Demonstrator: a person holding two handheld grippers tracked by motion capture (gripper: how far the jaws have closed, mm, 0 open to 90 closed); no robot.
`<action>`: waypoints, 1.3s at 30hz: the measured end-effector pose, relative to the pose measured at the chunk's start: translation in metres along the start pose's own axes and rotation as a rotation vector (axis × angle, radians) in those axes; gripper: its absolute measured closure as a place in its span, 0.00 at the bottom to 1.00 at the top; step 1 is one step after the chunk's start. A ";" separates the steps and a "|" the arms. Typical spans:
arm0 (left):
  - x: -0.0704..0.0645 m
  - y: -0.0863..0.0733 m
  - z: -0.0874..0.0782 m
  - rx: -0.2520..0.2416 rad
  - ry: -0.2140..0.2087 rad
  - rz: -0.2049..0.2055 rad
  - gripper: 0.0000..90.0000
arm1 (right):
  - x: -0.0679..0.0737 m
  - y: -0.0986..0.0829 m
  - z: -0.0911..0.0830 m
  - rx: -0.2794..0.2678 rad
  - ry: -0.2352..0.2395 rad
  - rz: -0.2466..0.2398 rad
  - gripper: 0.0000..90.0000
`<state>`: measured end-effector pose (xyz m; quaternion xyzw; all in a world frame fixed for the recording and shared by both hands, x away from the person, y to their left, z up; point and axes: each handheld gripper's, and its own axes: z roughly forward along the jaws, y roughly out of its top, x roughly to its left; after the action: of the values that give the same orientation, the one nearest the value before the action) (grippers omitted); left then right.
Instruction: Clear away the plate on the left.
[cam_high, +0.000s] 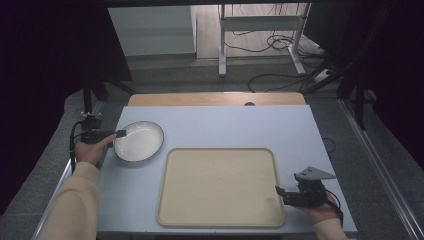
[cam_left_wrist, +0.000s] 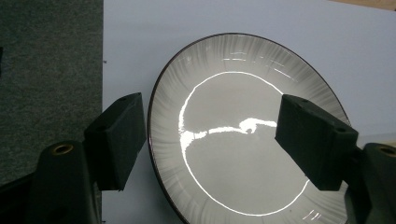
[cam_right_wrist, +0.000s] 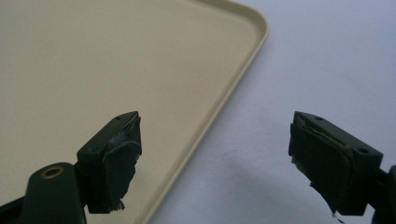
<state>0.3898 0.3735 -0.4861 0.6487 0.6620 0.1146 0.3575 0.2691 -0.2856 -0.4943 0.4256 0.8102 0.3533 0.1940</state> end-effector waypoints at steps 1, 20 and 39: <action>0.001 0.000 0.000 0.002 -0.002 0.002 0.27 | 0.000 0.000 0.000 -0.001 0.000 -0.001 0.19; 0.023 -0.013 0.018 0.067 -0.023 -0.067 0.37 | 0.000 -0.002 -0.001 0.006 -0.011 0.006 0.19; 0.033 -0.019 0.033 0.105 -0.071 -0.112 0.56 | -0.002 -0.003 -0.002 0.013 -0.022 0.022 0.19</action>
<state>0.3988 0.3914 -0.5325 0.6322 0.6892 0.0365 0.3520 0.2676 -0.2895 -0.4955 0.4397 0.8054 0.3455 0.1963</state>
